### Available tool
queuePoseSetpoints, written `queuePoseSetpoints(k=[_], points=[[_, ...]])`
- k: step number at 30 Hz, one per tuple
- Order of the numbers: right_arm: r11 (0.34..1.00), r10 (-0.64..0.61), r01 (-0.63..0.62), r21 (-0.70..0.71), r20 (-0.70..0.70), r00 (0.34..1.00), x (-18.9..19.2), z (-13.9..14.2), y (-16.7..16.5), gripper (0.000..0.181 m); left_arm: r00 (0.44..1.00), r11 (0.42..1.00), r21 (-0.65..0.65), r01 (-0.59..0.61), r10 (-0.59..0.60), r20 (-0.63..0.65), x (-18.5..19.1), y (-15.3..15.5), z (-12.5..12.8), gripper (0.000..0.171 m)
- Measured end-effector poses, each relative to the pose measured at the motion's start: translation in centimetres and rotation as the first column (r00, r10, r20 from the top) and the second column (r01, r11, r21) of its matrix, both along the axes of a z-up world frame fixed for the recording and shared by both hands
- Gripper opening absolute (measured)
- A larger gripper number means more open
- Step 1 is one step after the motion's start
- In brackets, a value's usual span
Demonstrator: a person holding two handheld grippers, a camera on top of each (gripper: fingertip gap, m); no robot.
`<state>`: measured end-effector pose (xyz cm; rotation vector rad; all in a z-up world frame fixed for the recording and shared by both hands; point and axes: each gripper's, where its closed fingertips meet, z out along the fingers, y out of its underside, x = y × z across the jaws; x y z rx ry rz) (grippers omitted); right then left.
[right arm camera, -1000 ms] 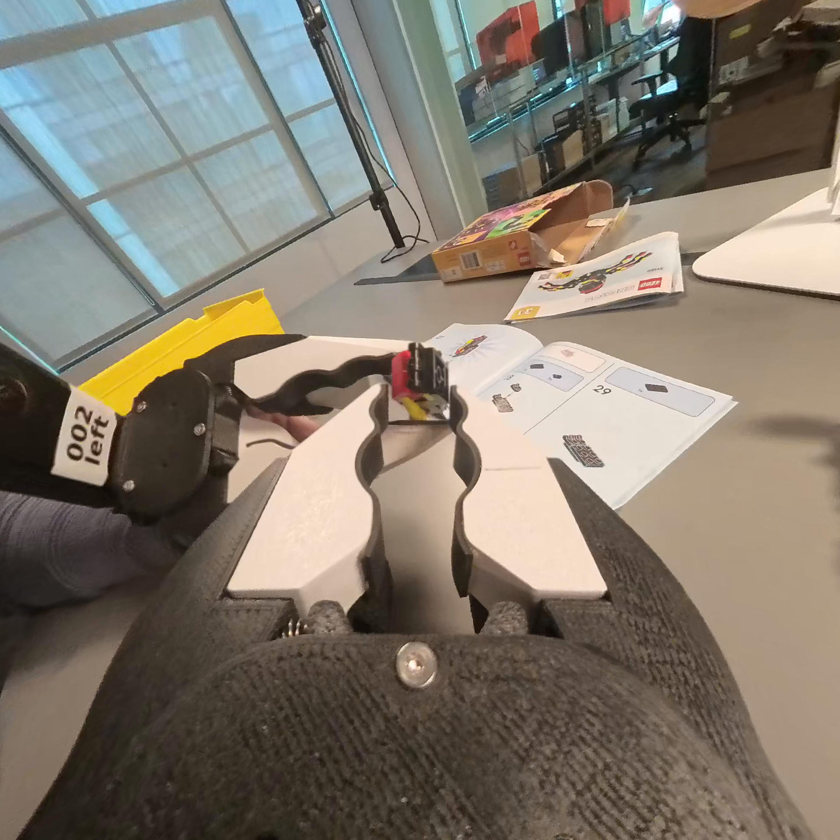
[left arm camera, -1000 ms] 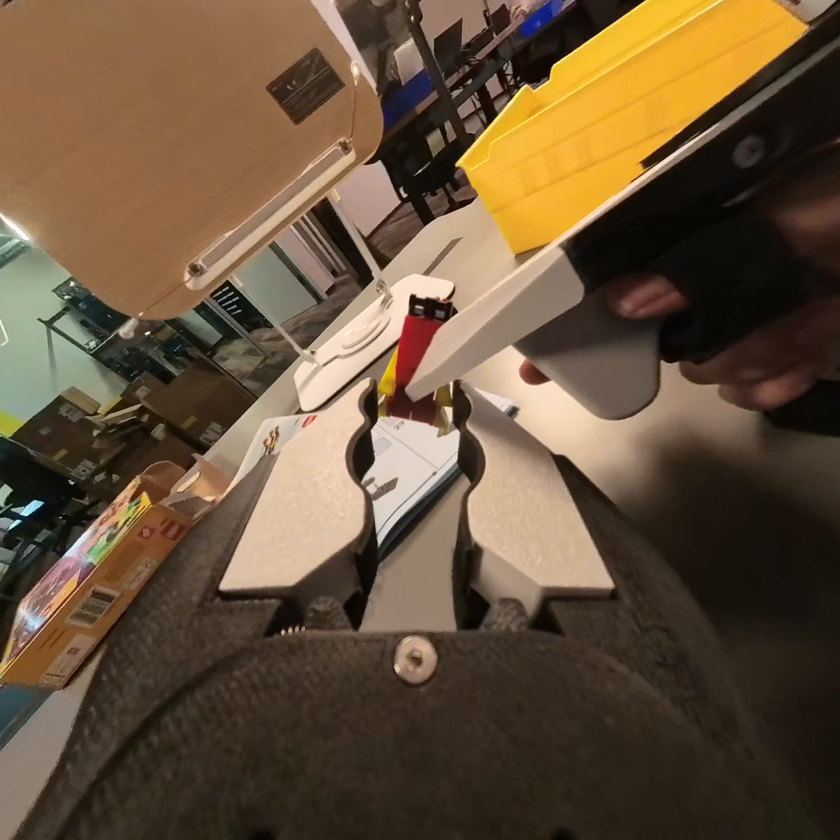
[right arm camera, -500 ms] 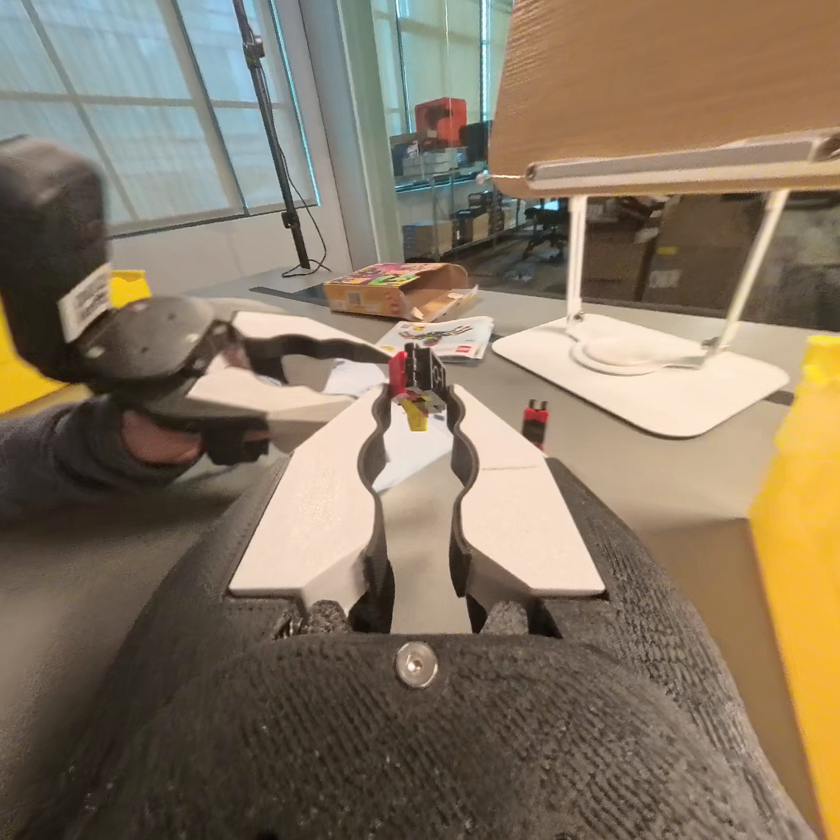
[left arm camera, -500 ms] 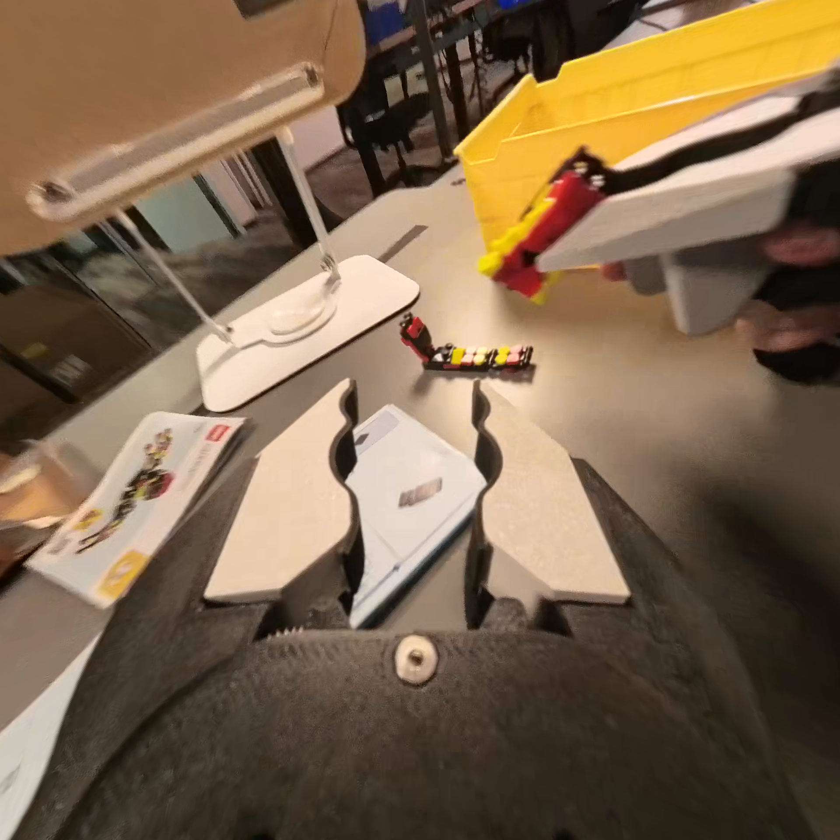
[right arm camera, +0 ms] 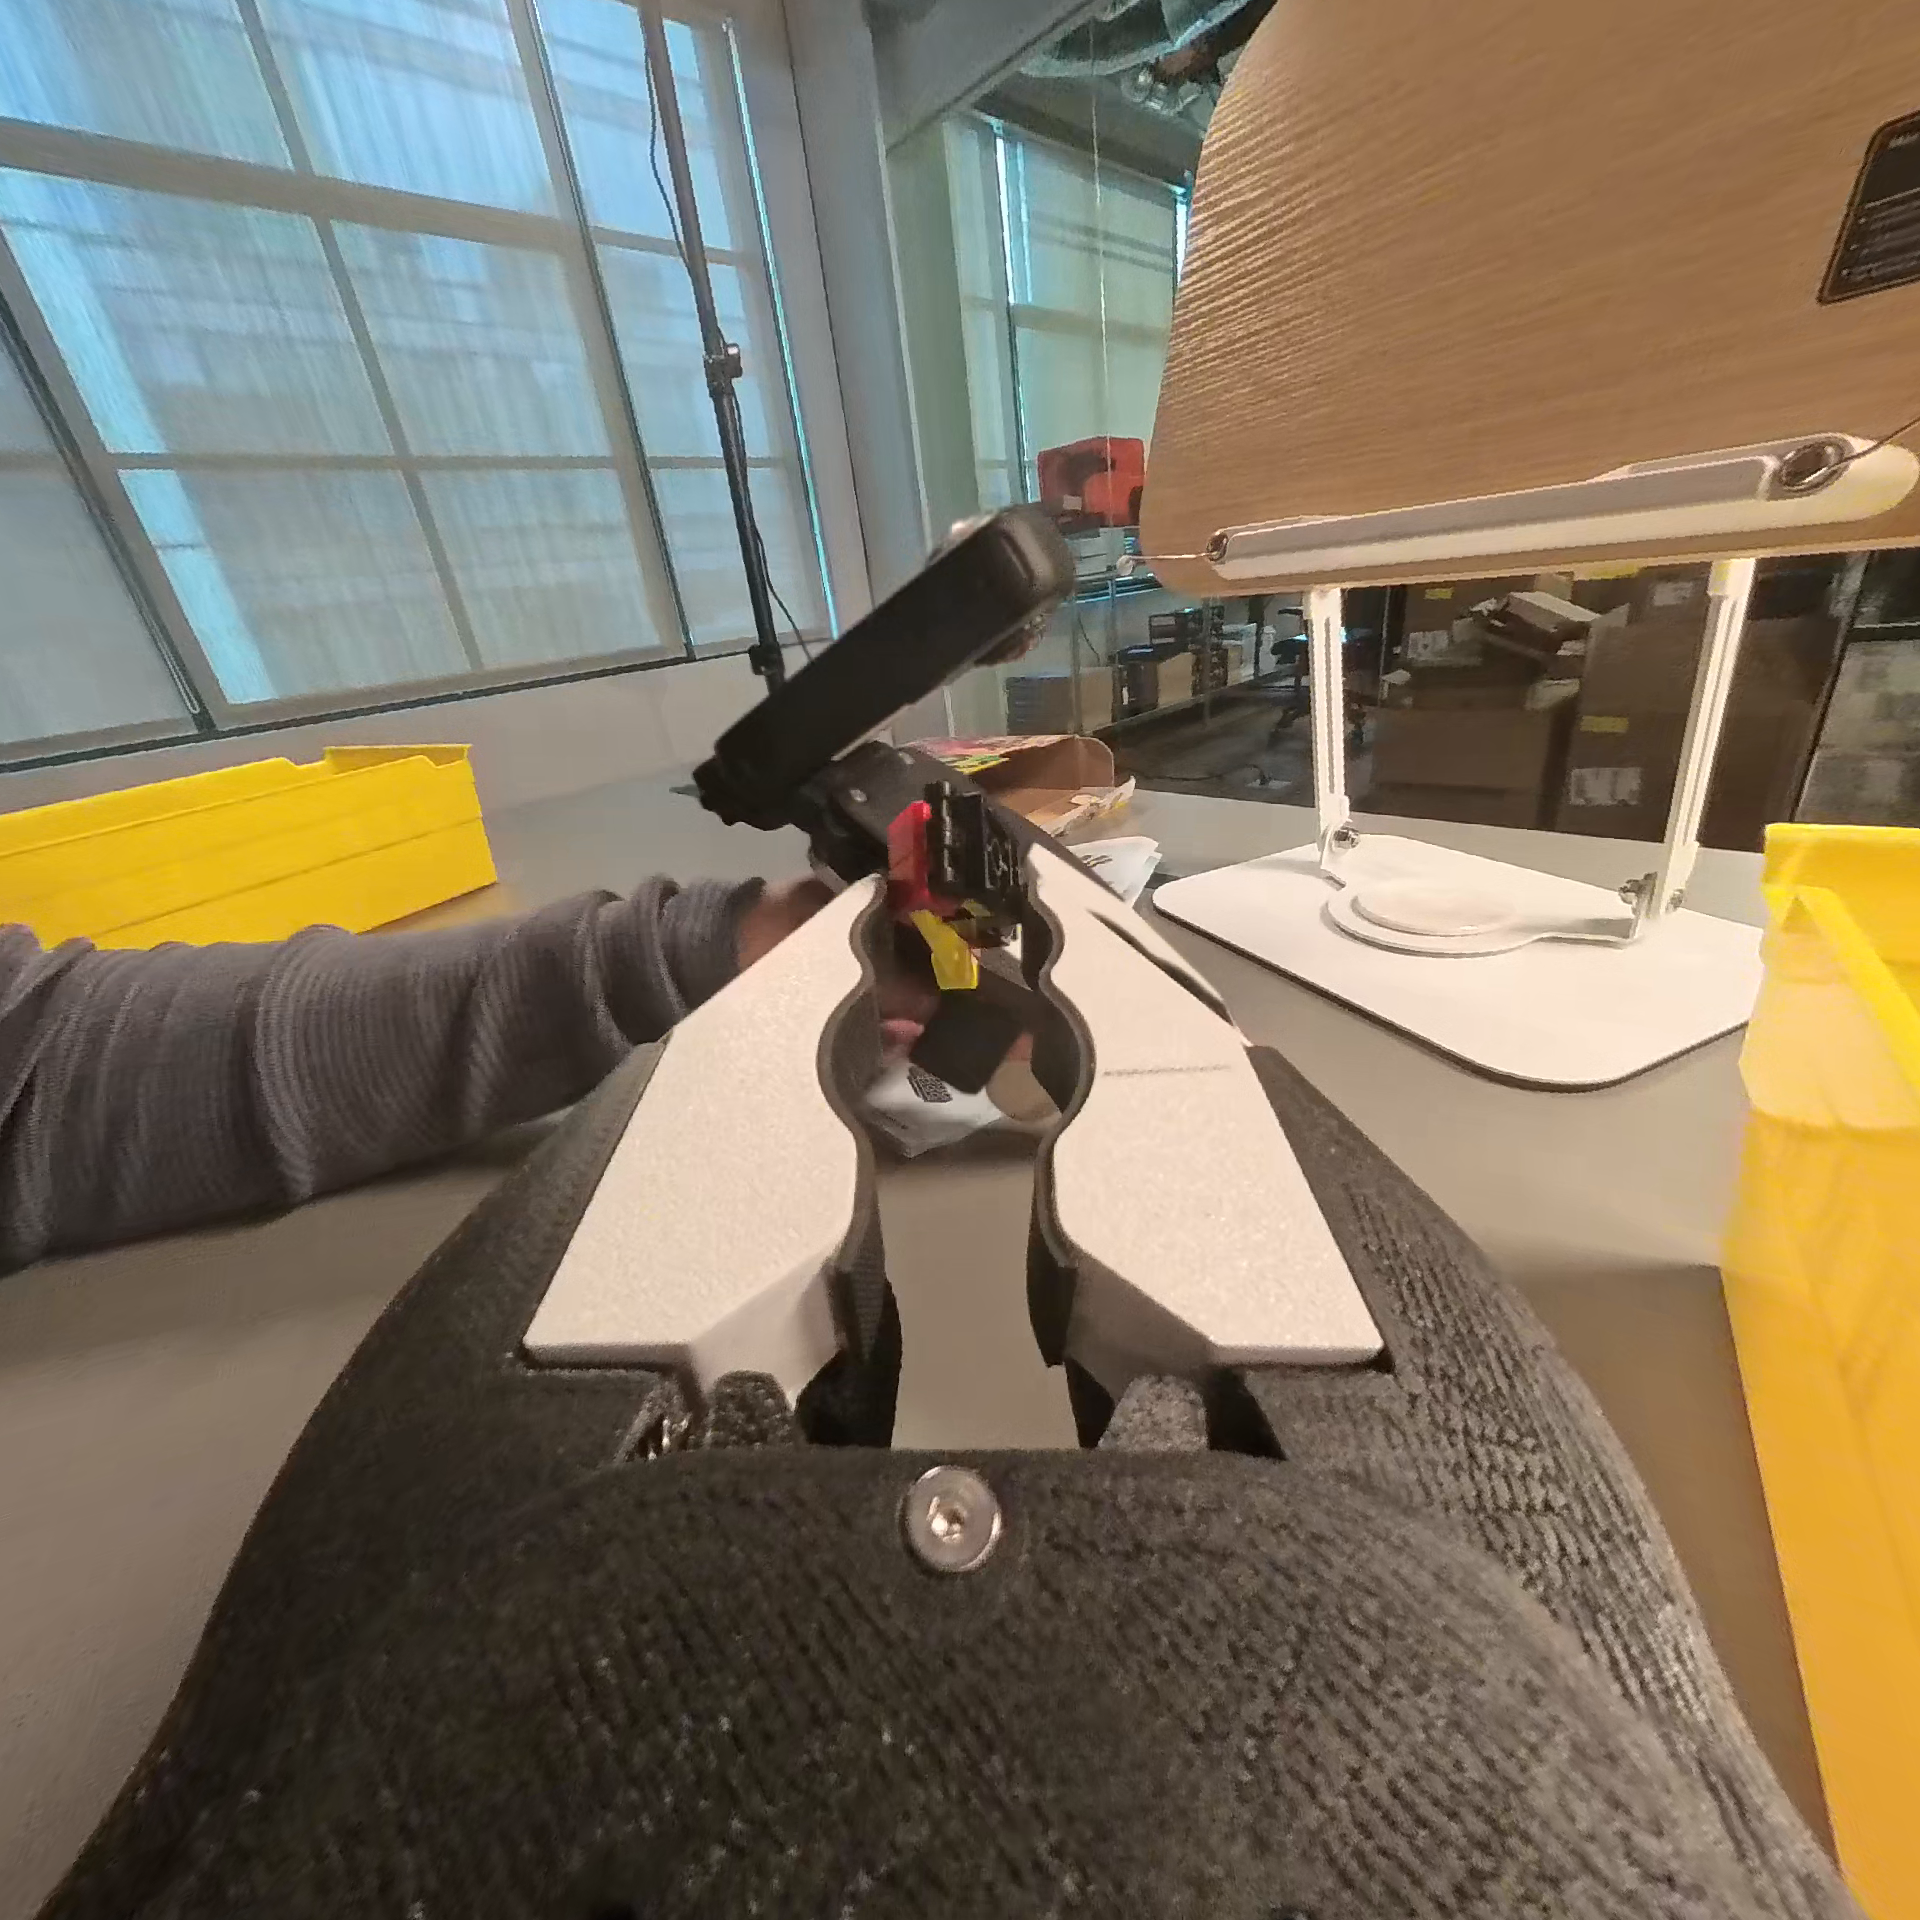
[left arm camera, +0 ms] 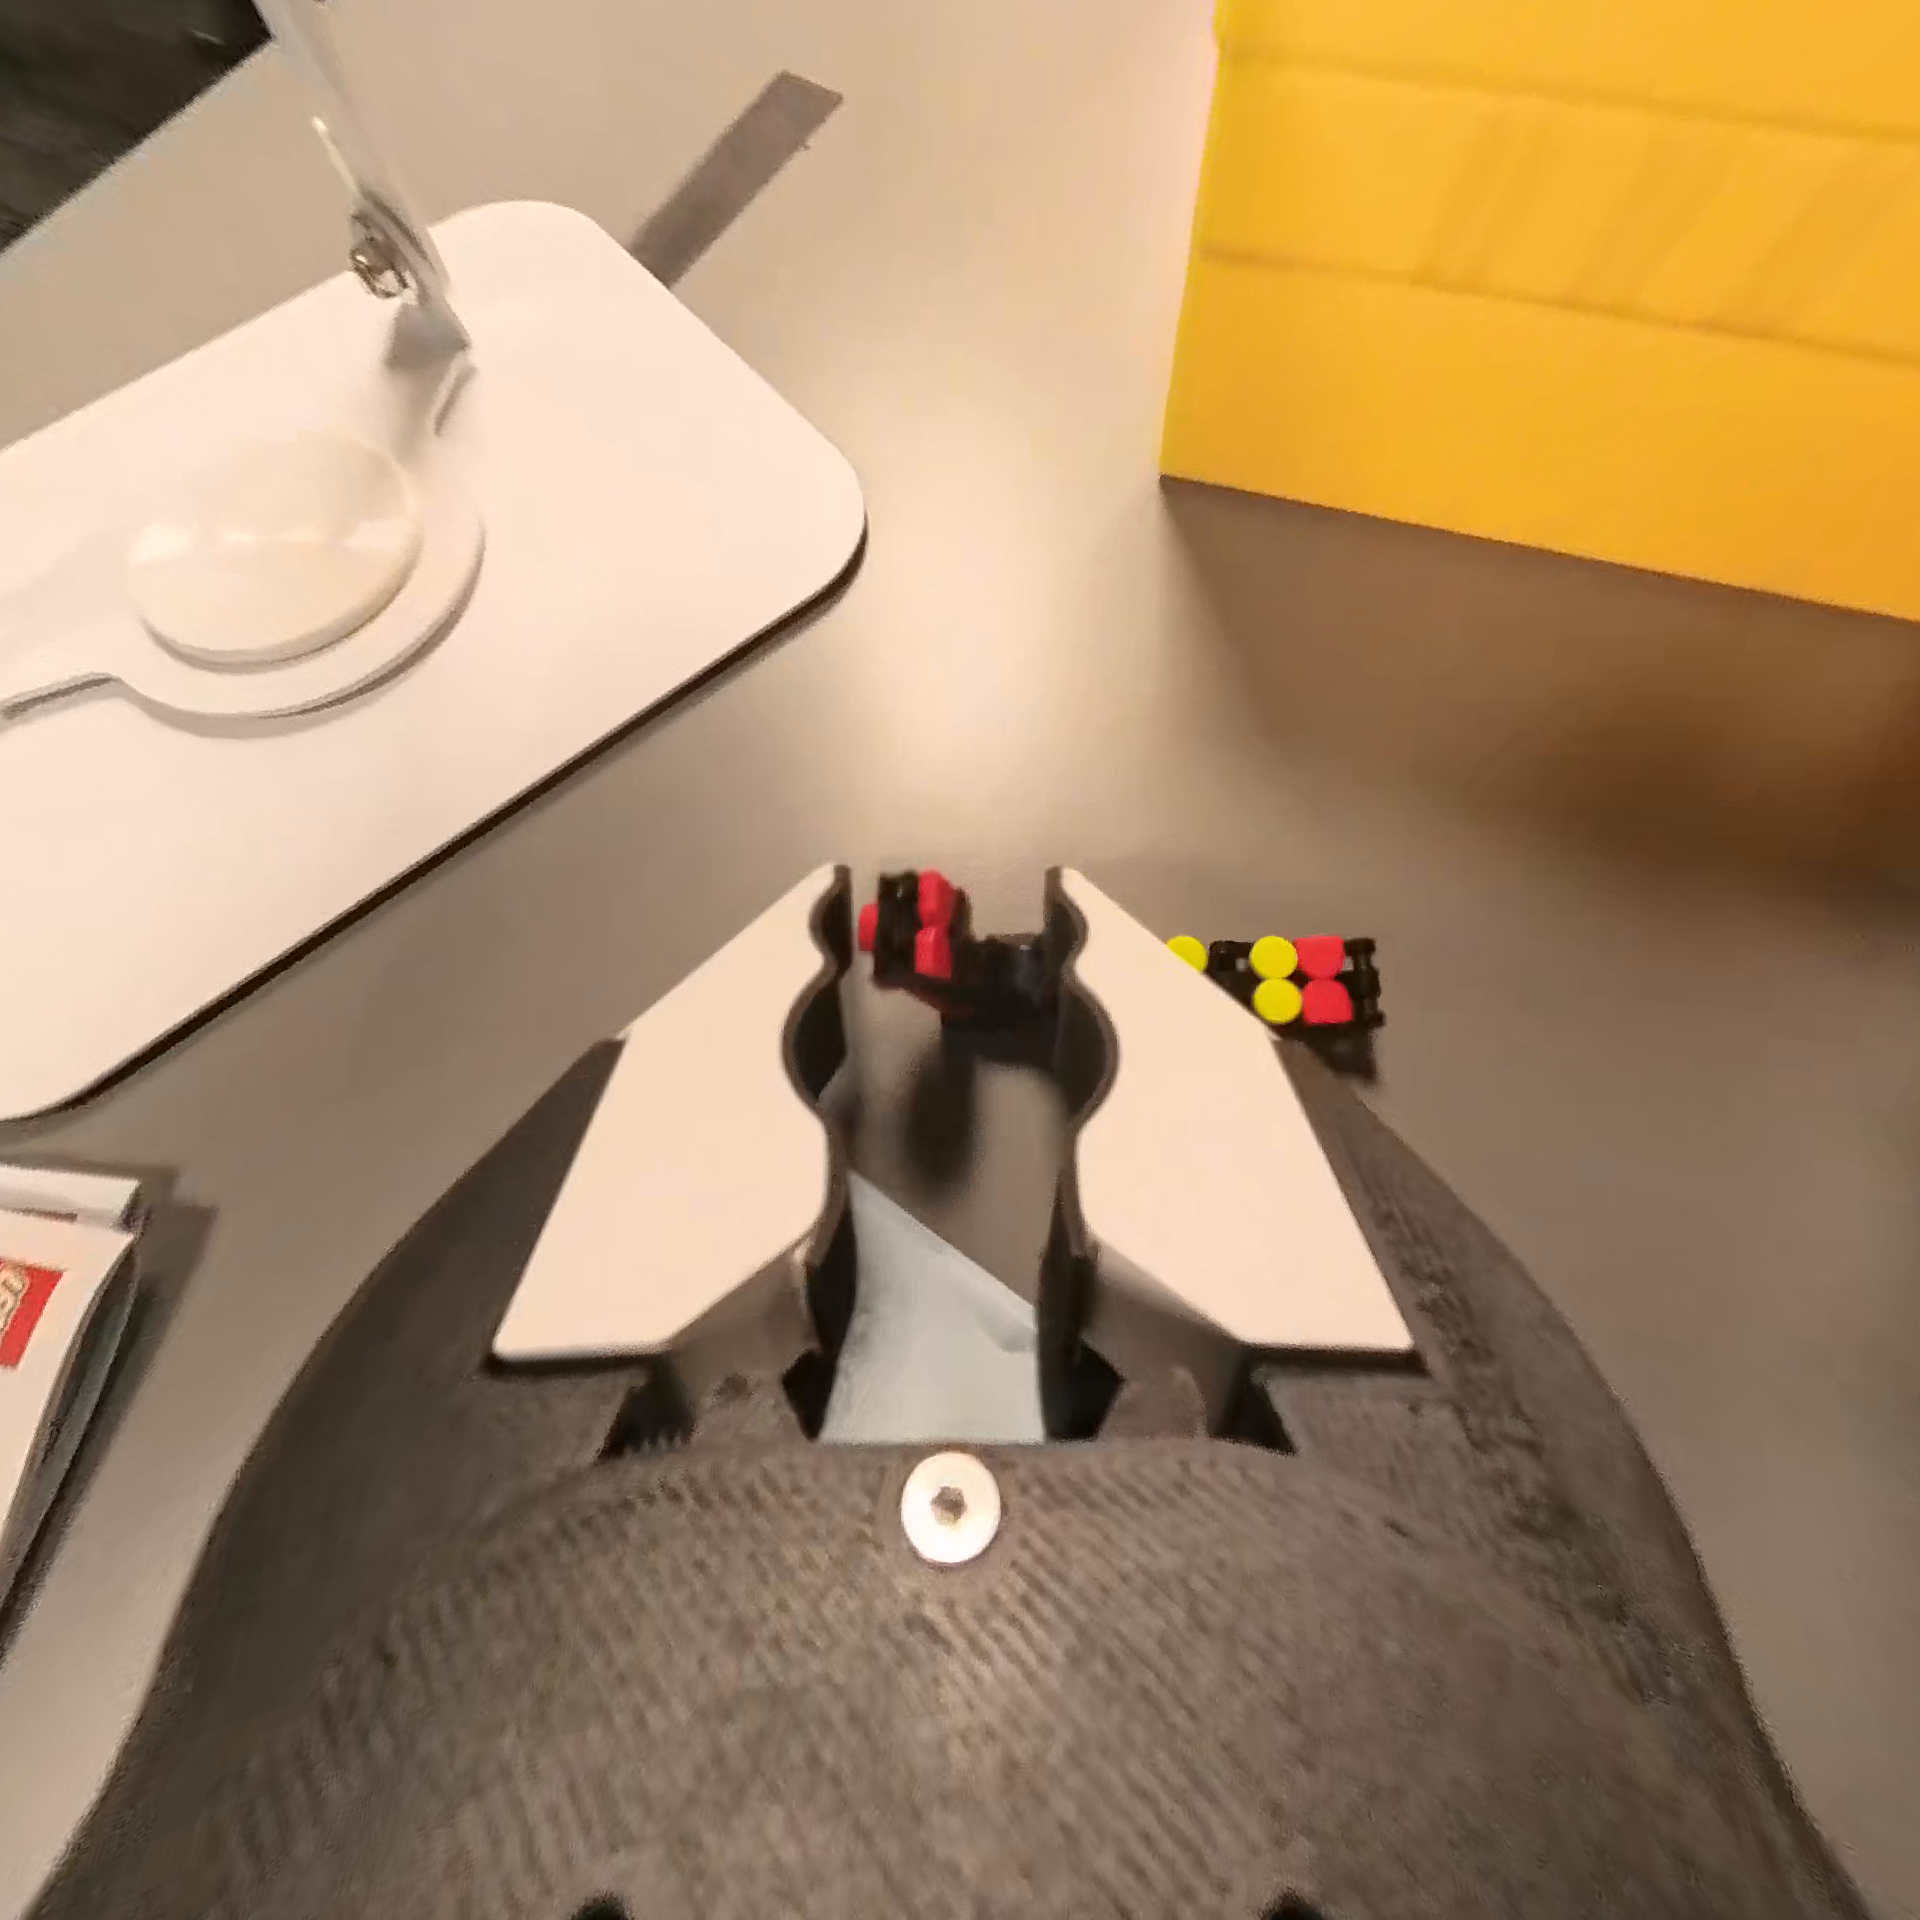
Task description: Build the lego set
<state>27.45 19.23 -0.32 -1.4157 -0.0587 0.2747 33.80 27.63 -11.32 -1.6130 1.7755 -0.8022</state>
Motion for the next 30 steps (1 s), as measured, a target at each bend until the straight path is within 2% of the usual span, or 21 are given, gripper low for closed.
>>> queuePoseSetpoints(k=[2,4,7,8,9,11,13,14,15,19,21,22,24,26,30], points=[[1.0,0.002,-0.002,0.014,-0.014,1.0,0.1,0.1,-0.2,0.022,0.999,0.999,0.013,0.034,-0.034,-0.004,0.2,-0.3,-0.2,0.016],[0.999,-0.007,0.009,0.033,-0.068,0.998,0.9,0.3,-0.4,0.022,0.995,0.995,0.017,0.1,-0.1,-0.013,-0.1,-1.2,-0.1,0.016],[0.999,-0.004,0.007,0.031,-0.093,0.996,1.3,0.3,-0.5,0.023,0.952,0.952,-0.003,0.305,-0.305,-0.008,-1.8,-4.1,0.7,0.014],[1.0,0.004,-0.002,0.023,-0.088,0.996,1.1,0.3,-0.5,0.022,0.916,0.916,-0.008,0.401,-0.401,-0.015,-2.9,-5.4,0.8,0.014],[1.0,0.019,-0.019,0.011,-0.083,0.996,0.8,0.1,-0.4,0.023,0.85,0.85,-0.022,0.526,-0.526,-0.021,-4.5,-7.2,1.0,0.014],[0.998,0.052,-0.053,-0.013,-0.071,0.996,0.1,-0.1,-0.3,0.023,0.719,0.719,-0.035,0.694,-0.695,-0.034,-7.8,-9.8,1.2,0.013],[0.995,0.086,-0.088,-0.034,-0.061,0.994,-0.7,-0.4,-0.2,0.023,0.596,0.6,-0.091,0.795,-0.8,-0.066,-11.1,-11.8,0.9,0.013],[0.993,0.104,-0.107,-0.05,-0.063,0.993,-1.0,-0.5,-0.1,0.022,0.558,0.565,-0.113,0.818,-0.825,-0.085,-12.3,-12.5,0.6,0.014],[0.989,0.126,-0.13,-0.065,-0.067,0.99,-1.4,-0.7,-0.1,0.022,0.546,0.556,-0.119,0.823,-0.831,-0.107,-12.9,-12.8,0.2,0.014],[0.964,0.226,-0.237,-0.118,-0.099,0.969,-2.9,-1.3,-0.2,0.023,0.618,0.627,-0.086,0.774,-0.778,-0.111,-13.0,-12.8,-0.5,0.019],[0.949,0.271,-0.287,-0.132,-0.128,0.954,-3.4,-1.5,-0.5,0.022,0.673,0.68,-0.1,0.726,-0.733,-0.1,-13.1,-12.0,0.0,0.046],[0.945,0.283,-0.3,-0.132,-0.135,0.95,-3.5,-1.5,-0.6,0.022,0.717,0.722,-0.104,0.684,-0.692,-0.086,-12.9,-11.4,0.4,0.06],[0.93,0.324,-0.345,-0.129,-0.157,0.933,-4.0,-1.4,-0.8,0.023,0.818,0.812,-0.125,0.569,-0.576,-0.018,-12.0,-10.0,1.7,0.067],[0.9,0.387,-0.417,-0.131,-0.205,0.899,-4.9,-1.4,-1.1,0.022,0.871,0.85,-0.188,0.492,-0.477,0.119,-11.1,-9.6,3.7,0.063],[0.865,0.456,-0.493,-0.096,-0.265,0.85,-5.8,-0.9,-1.6,0.023,0.859,0.829,-0.268,0.491,-0.409,0.308,-11.2,-10.2,6.5,0.04]])
